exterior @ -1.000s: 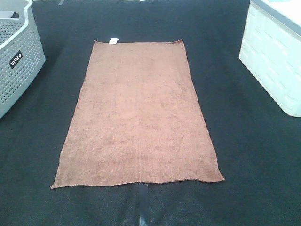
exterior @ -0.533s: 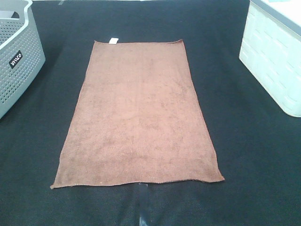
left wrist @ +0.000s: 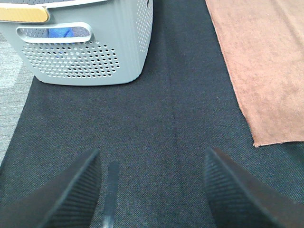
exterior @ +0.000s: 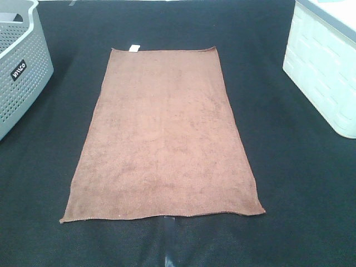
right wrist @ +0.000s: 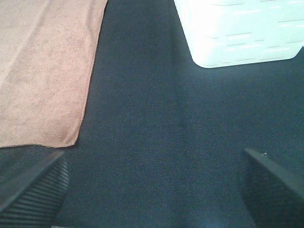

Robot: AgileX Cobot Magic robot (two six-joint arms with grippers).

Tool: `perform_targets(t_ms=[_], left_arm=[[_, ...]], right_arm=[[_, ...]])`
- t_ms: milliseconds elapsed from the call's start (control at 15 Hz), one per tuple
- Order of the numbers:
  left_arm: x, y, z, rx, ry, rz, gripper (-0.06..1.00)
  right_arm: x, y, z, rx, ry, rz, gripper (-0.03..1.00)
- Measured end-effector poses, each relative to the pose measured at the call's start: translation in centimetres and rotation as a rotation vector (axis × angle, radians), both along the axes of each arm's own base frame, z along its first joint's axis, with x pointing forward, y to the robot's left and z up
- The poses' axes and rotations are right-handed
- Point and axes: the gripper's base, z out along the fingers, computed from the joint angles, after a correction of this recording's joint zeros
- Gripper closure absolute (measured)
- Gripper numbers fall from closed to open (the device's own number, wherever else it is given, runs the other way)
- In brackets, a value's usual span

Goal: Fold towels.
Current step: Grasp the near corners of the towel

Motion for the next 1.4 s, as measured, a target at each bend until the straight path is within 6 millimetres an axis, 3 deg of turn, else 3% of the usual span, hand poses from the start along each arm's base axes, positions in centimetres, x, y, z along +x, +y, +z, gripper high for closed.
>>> perform_targets(t_ms=[467,667,733,867,933,1133,1400], left_arm=[[0.0,0.0,0.1,0.0,-0.006,0.0,0.34],[0.6,-0.2,2.1,-0.051,-0.204,-0.004,0.34],[1.4,-0.4,2.5,-0.118,-0.275,-0.002,0.34],[4.9,-0.8,1.1,-0.308,-0.25,0.013,0.34],[4.9,-0.8,1.1,-0.308,-0.25,0.013,0.34],[10.2,-1.5,-1.7,-0.543,0.019,0.075,0.34],[15.5,-2.3,-6.6,-0.606,0.375,0.073,0.34]], right_arm=[[0.1,0.0,0.0,0.0,0.005,0.0,0.07],[1.5,0.0,1.1,0.005,-0.016,-0.007,0.07],[2.3,-0.1,1.5,0.007,-0.031,-0.011,0.07],[4.7,-0.1,2.0,0.019,-0.022,-0.017,0.08],[4.7,-0.1,2.0,0.019,-0.022,-0.017,0.08],[7.7,0.3,2.0,0.125,0.018,-0.037,0.09],[12.6,1.0,-0.6,0.218,0.3,-0.032,0.1]])
